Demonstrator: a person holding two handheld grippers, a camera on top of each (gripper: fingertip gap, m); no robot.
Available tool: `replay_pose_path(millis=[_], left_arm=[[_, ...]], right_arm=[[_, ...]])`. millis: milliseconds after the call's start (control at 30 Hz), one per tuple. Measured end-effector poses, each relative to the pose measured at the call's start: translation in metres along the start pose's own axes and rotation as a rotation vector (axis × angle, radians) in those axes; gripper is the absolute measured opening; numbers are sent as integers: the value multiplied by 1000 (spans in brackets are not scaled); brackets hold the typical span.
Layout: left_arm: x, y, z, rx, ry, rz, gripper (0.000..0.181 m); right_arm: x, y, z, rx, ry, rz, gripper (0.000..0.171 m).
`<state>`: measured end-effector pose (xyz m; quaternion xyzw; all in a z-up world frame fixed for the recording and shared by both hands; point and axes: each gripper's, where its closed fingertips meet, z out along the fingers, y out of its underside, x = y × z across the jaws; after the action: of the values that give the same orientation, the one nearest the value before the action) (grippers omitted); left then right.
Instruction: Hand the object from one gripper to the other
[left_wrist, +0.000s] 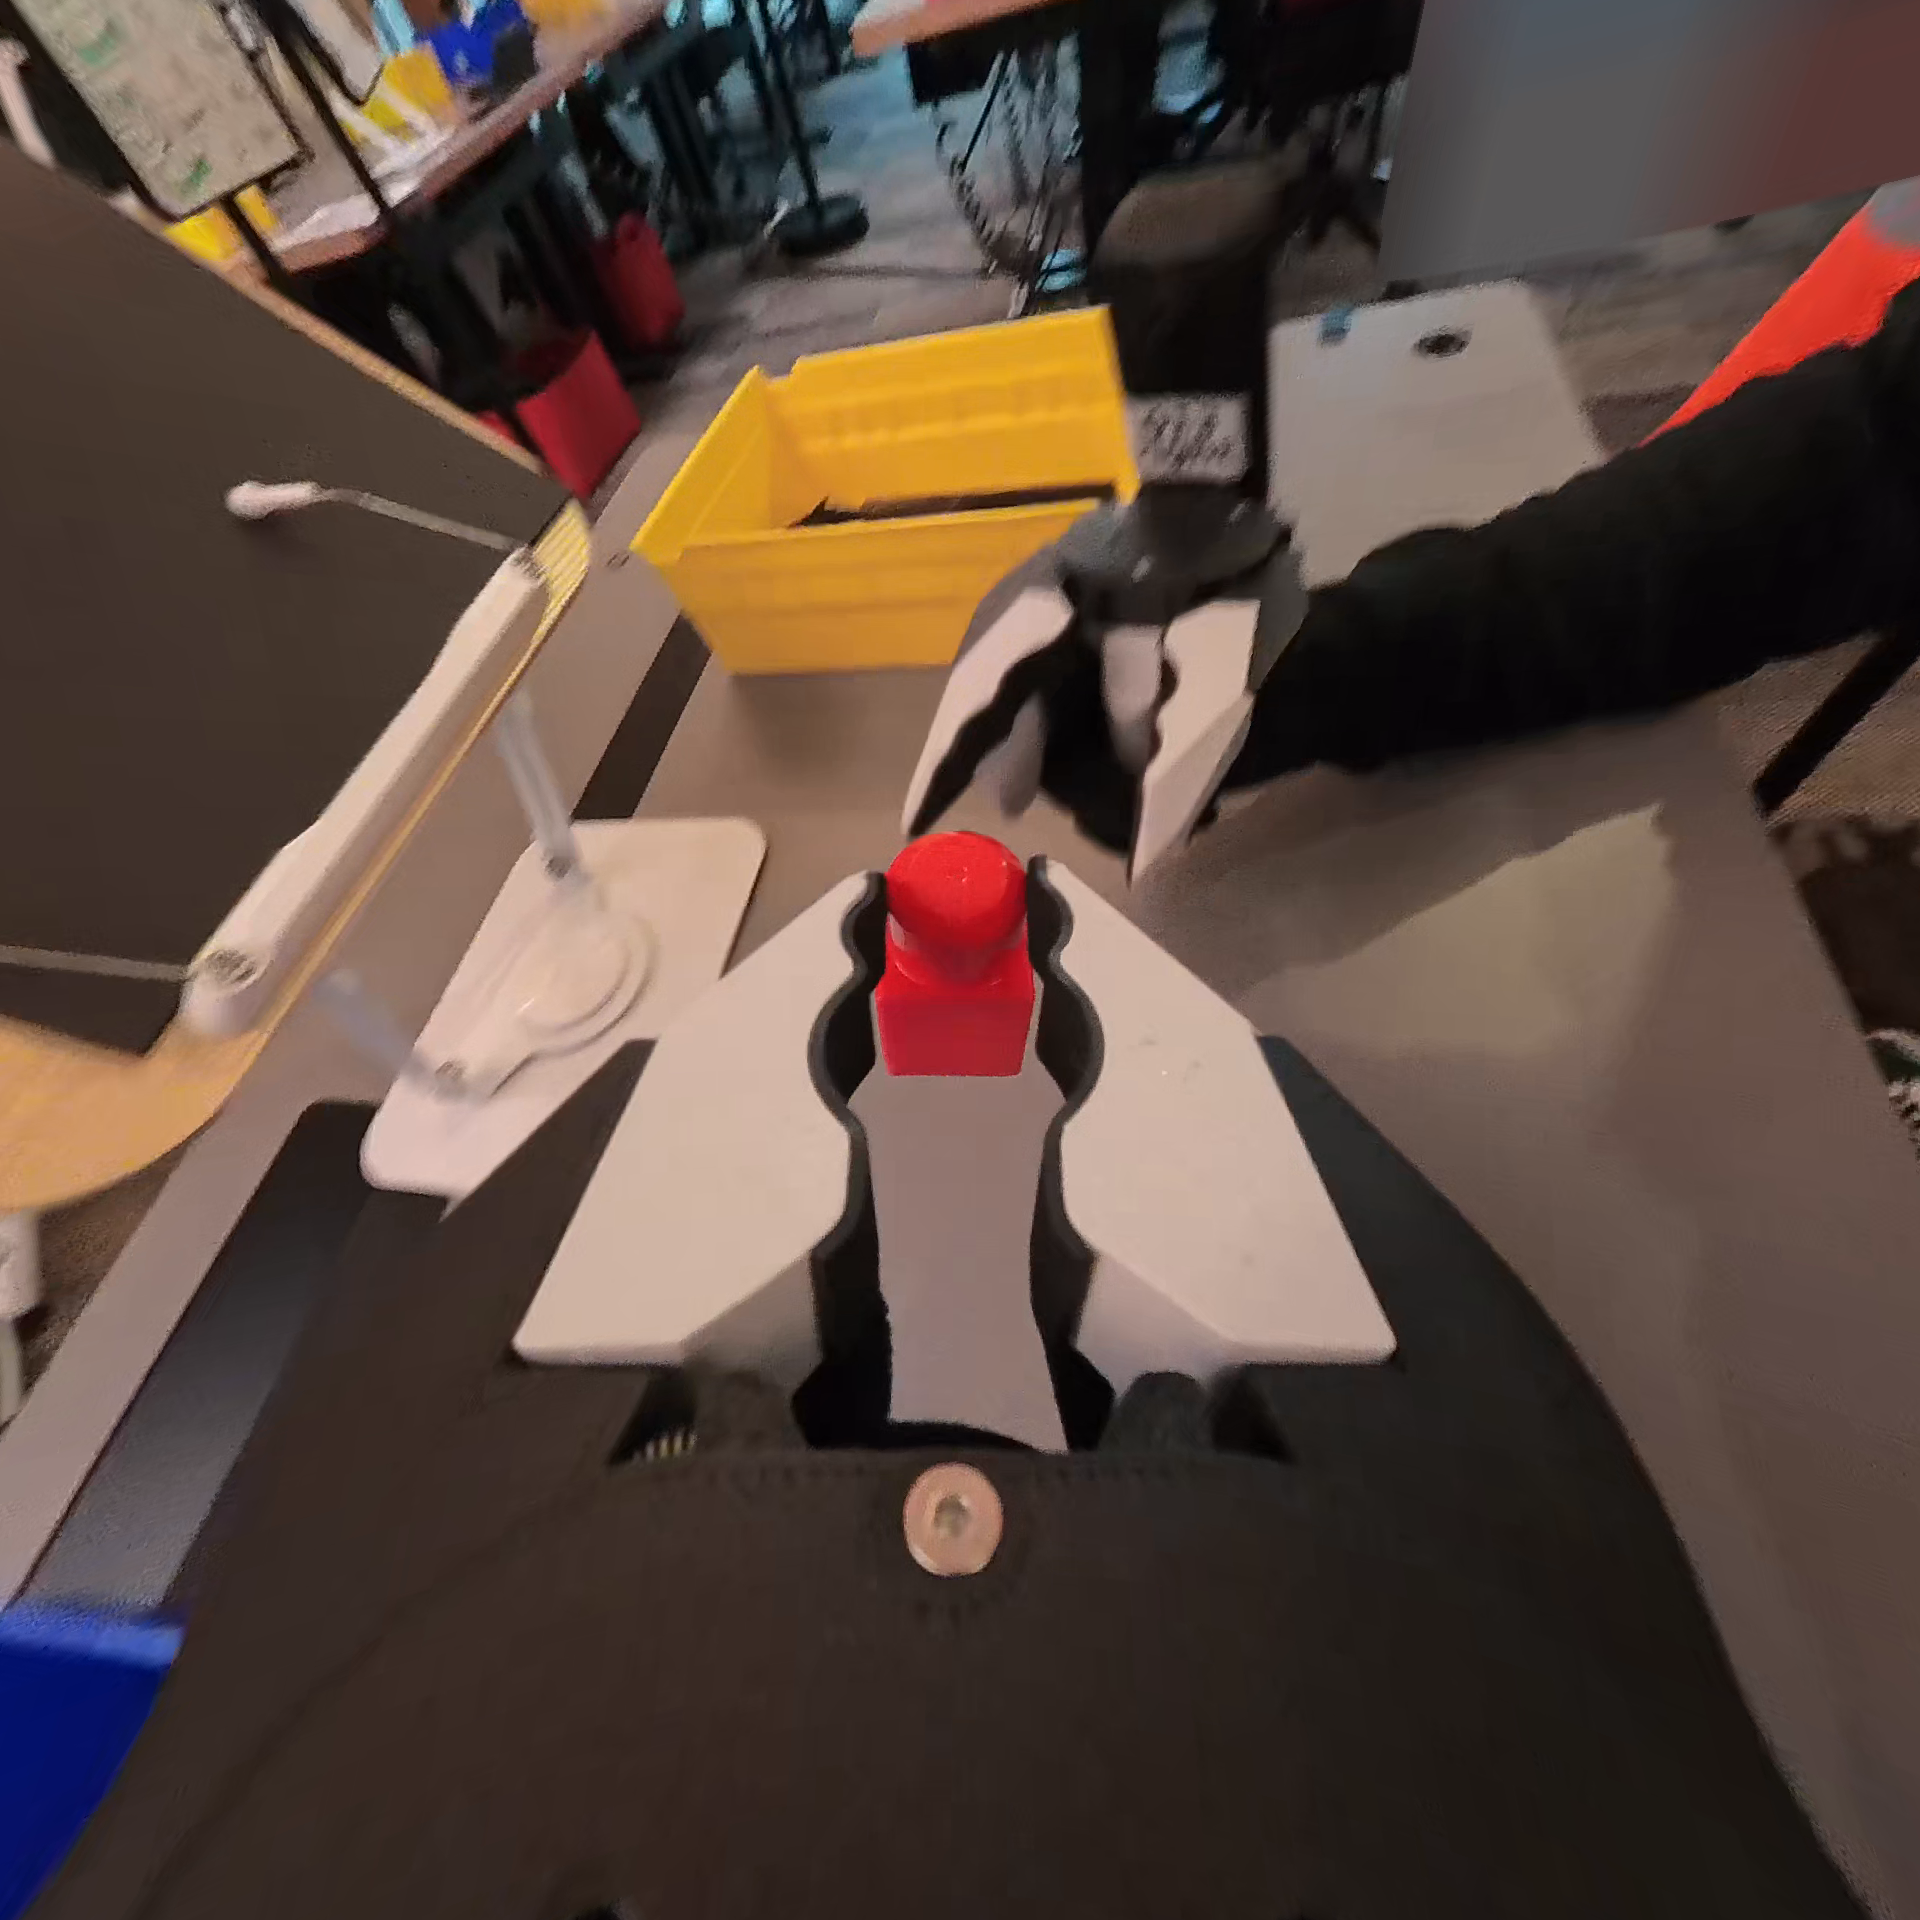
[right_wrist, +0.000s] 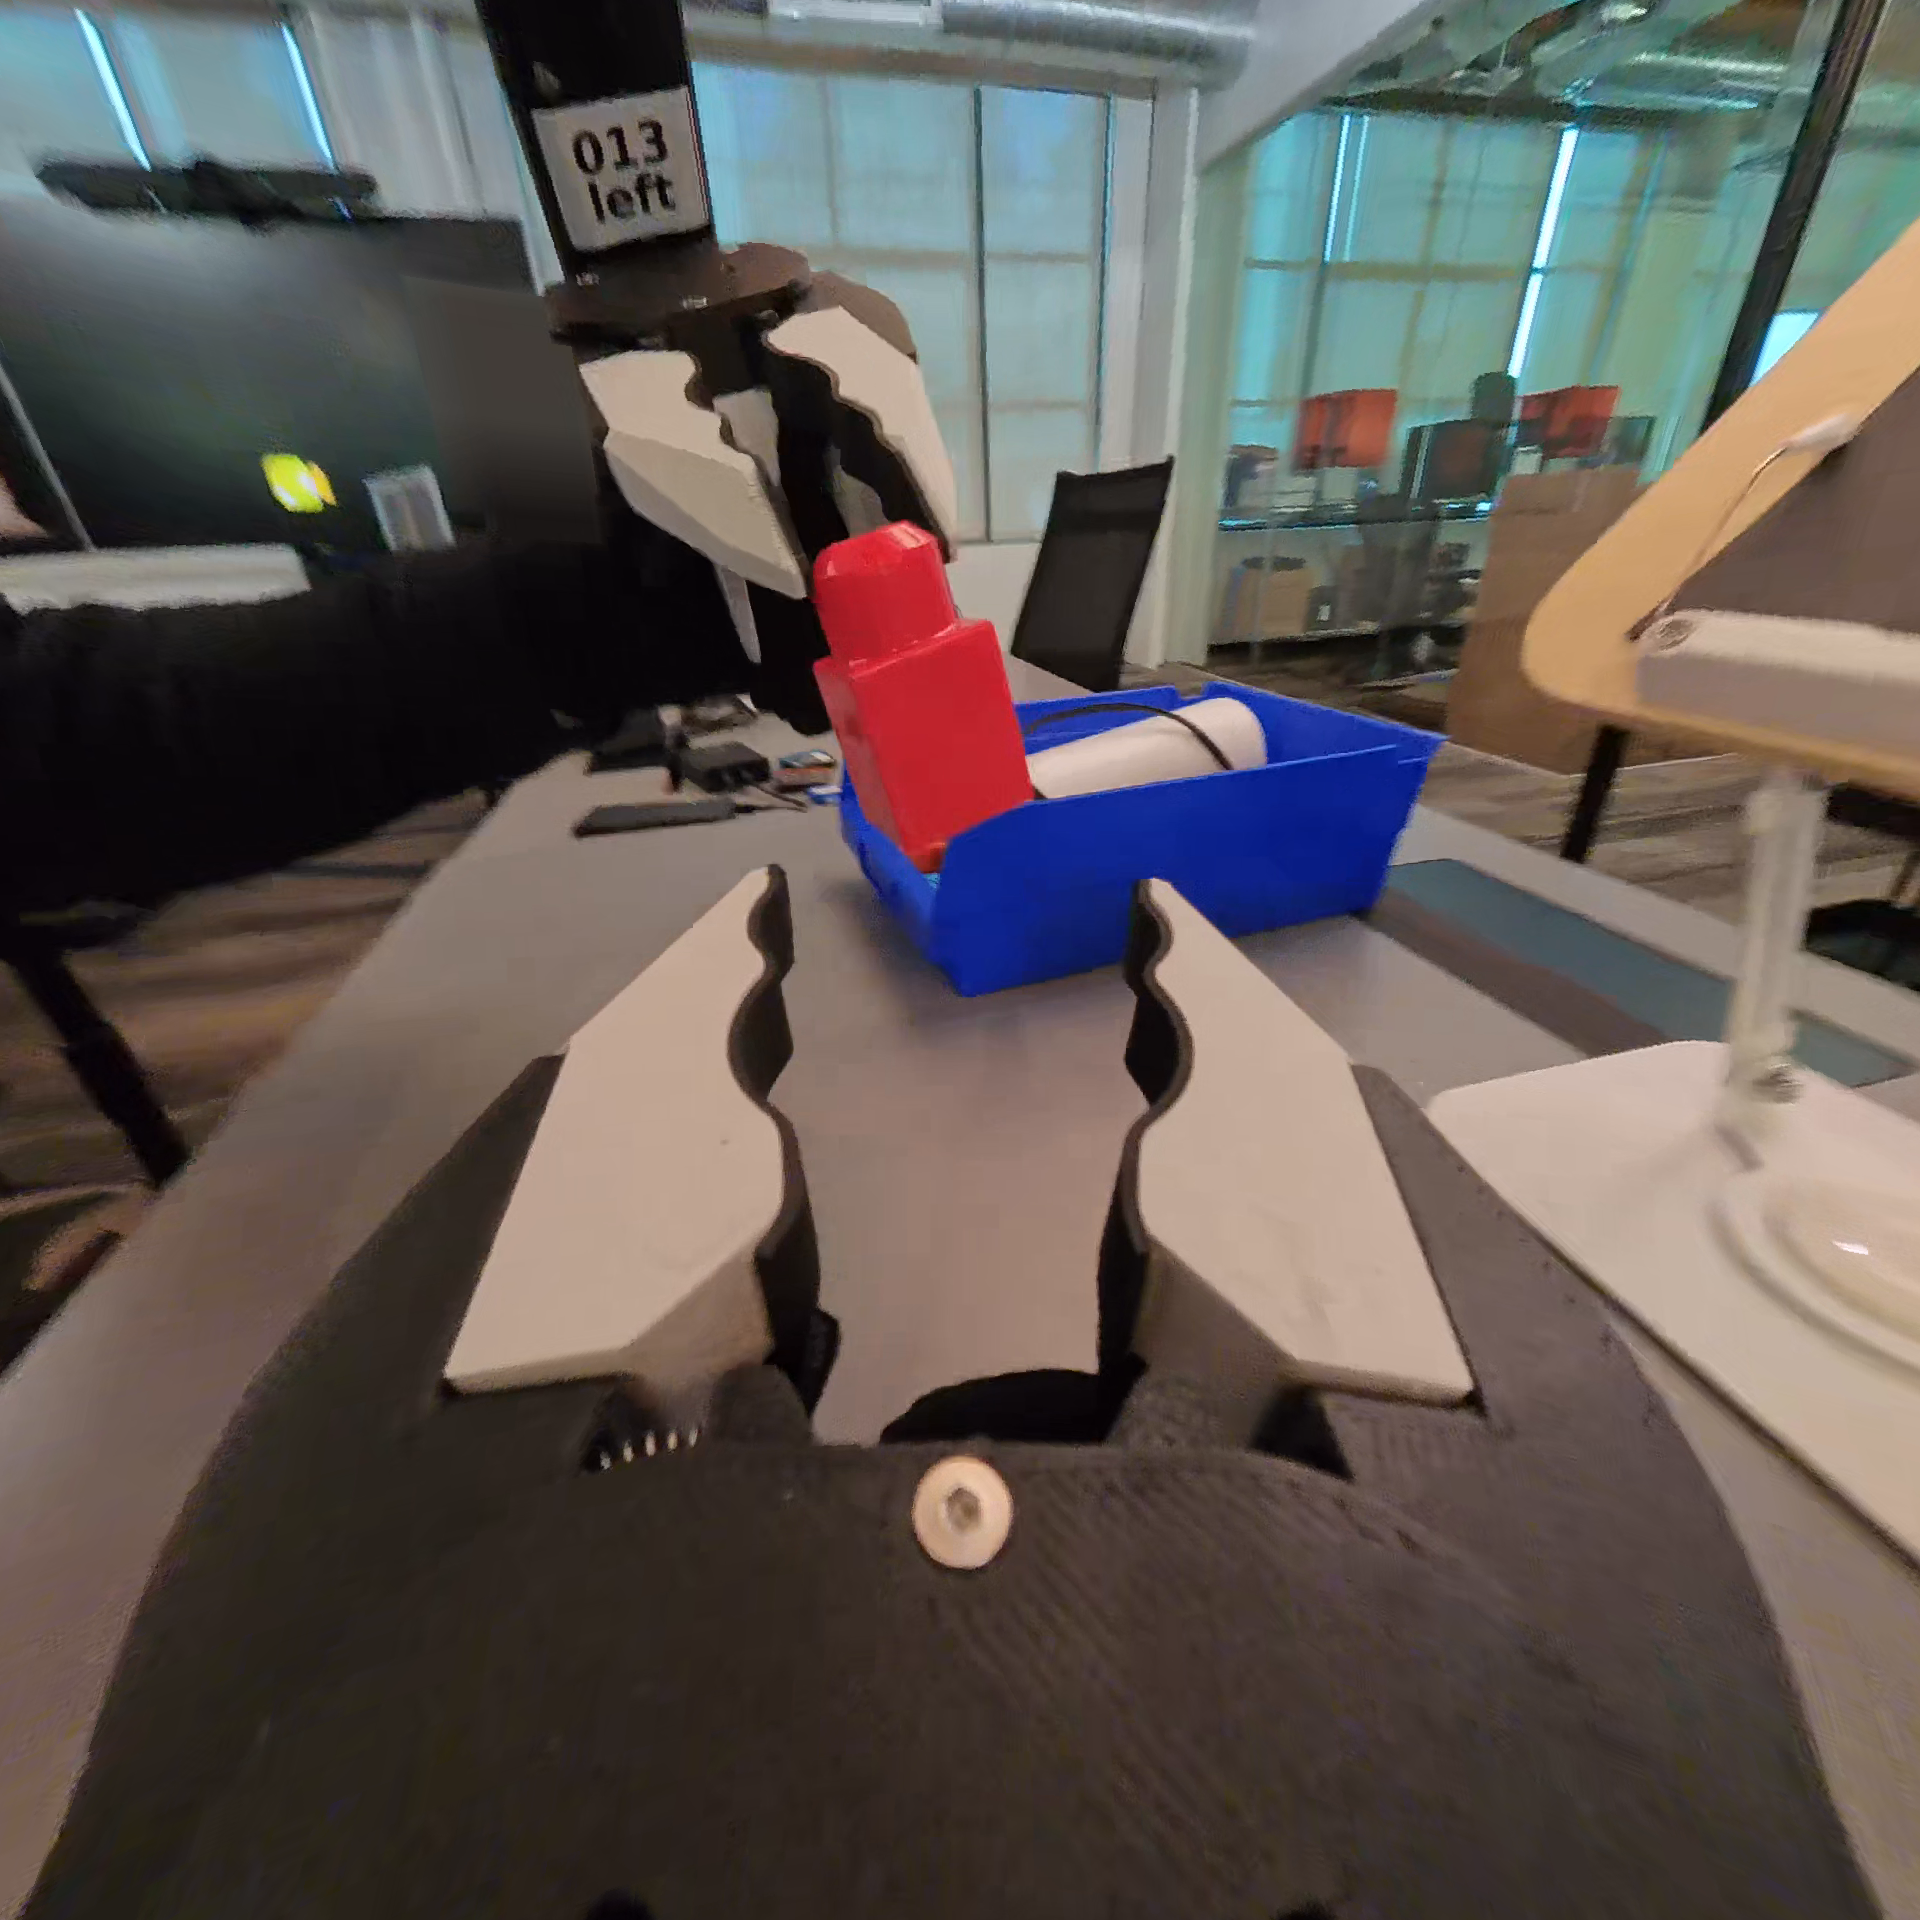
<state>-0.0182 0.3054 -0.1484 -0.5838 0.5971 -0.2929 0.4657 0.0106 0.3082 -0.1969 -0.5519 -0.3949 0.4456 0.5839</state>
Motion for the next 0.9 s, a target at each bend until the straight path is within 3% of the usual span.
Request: replay_pose_path(millis=[100, 267, 367, 433, 667, 833, 900], left_arm=[[19, -14, 20, 84, 69, -31, 25], [29, -22, 39, 171, 124, -75, 25], [34, -28, 44, 220, 141, -87, 25], [35, -29, 47, 236, 138, -91, 25], [23, -24, 45, 254, 99, -172, 25], [4, -5, 50, 173, -19, -325, 66], [1, 1, 57, 169, -36, -437, 74]], right_arm=[[-8, 10, 1, 12, -39, 69, 68], [-17, -10, -9, 115, -126, 106, 56], [-16, -15, -16, 149, -152, 133, 38], [-18, -14, -18, 147, -176, 145, 37], [-6, -12, -22, 75, -65, 32, 34], [20, 3, -27, -125, 186, -290, 34], [28, 8, -29, -212, 277, -439, 34]])
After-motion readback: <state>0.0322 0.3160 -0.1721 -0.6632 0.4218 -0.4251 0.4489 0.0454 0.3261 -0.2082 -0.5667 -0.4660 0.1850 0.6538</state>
